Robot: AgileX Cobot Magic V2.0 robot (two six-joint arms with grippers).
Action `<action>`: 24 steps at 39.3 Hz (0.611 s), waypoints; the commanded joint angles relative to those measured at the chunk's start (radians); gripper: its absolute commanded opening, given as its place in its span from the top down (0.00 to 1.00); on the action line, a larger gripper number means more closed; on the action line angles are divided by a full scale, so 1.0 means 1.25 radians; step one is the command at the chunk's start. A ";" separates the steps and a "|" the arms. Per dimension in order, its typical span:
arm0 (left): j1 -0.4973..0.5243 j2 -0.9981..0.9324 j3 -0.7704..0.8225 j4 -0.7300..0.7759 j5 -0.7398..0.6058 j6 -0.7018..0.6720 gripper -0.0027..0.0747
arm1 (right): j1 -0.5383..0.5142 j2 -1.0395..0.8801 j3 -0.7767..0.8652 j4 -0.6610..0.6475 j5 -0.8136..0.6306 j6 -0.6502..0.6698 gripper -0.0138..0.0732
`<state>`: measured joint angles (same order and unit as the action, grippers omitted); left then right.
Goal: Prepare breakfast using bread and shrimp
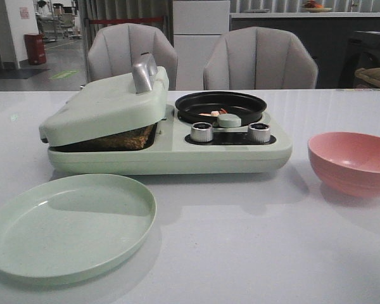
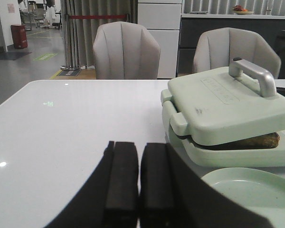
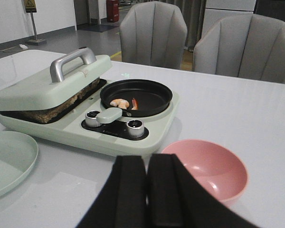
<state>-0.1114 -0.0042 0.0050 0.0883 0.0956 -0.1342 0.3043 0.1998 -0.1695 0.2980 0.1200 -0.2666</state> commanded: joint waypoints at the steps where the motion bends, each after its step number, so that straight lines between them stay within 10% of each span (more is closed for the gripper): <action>1: -0.001 -0.014 0.017 -0.007 -0.063 -0.008 0.82 | 0.000 0.007 -0.022 -0.004 -0.066 -0.009 0.67; 24: -0.001 -0.014 0.017 -0.007 -0.063 -0.008 0.82 | -0.018 0.001 -0.018 -0.011 -0.063 -0.009 0.67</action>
<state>-0.1114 -0.0042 0.0050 0.0883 0.0956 -0.1342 0.3016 0.1980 -0.1677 0.2957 0.1200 -0.2666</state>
